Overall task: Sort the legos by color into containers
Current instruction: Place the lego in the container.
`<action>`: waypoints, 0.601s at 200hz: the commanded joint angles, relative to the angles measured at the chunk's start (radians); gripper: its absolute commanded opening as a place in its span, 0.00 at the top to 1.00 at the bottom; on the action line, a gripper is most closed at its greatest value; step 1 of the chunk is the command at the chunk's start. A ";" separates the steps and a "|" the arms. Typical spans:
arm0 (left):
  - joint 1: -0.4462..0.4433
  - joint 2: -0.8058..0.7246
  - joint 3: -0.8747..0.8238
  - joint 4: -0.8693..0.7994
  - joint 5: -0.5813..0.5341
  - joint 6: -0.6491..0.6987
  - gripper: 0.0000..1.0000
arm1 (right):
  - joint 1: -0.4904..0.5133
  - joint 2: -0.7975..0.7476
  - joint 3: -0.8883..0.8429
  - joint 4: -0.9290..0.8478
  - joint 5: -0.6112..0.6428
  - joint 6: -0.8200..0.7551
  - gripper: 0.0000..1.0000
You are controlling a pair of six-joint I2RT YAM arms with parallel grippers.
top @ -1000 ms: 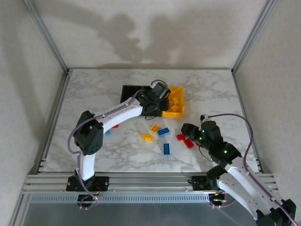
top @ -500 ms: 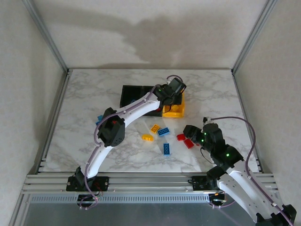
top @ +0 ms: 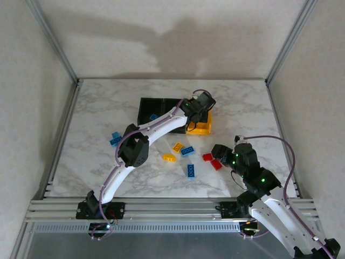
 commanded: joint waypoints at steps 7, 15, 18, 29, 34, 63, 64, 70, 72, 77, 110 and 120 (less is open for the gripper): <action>-0.006 0.008 0.035 -0.036 -0.033 0.015 0.47 | -0.007 -0.004 -0.016 -0.011 0.021 0.004 0.38; -0.006 0.005 0.035 -0.035 -0.033 0.015 0.44 | -0.008 -0.005 -0.016 -0.011 0.021 0.004 0.38; -0.006 0.004 0.035 -0.035 -0.033 0.015 0.44 | -0.008 -0.004 -0.016 -0.012 0.021 0.004 0.38; -0.006 -0.003 0.035 -0.035 -0.033 0.015 0.44 | -0.007 -0.003 -0.016 -0.011 0.022 0.004 0.38; -0.006 -0.005 0.035 -0.035 -0.033 0.015 0.44 | -0.007 -0.003 -0.016 -0.012 0.021 0.004 0.38; -0.012 -0.038 0.035 -0.040 -0.031 0.018 0.45 | -0.008 0.000 -0.013 -0.011 0.017 -0.001 0.38; -0.013 -0.040 0.034 -0.039 -0.030 0.018 0.45 | -0.007 0.001 -0.013 -0.011 0.017 -0.001 0.38; -0.016 -0.052 0.033 -0.040 -0.028 0.019 0.45 | -0.007 0.002 -0.010 -0.011 0.015 -0.004 0.38; -0.017 -0.059 0.033 -0.040 -0.028 0.020 0.45 | -0.006 0.004 -0.008 -0.013 0.015 -0.005 0.38; -0.019 -0.072 0.032 -0.041 -0.028 0.022 0.45 | -0.008 0.006 -0.004 -0.015 0.015 -0.006 0.38; -0.038 -0.214 -0.070 0.002 -0.018 0.027 0.45 | -0.007 0.045 0.036 -0.051 0.032 -0.001 0.38; -0.040 -0.272 -0.135 0.033 -0.002 0.027 0.44 | -0.007 0.065 0.056 -0.078 0.050 0.008 0.37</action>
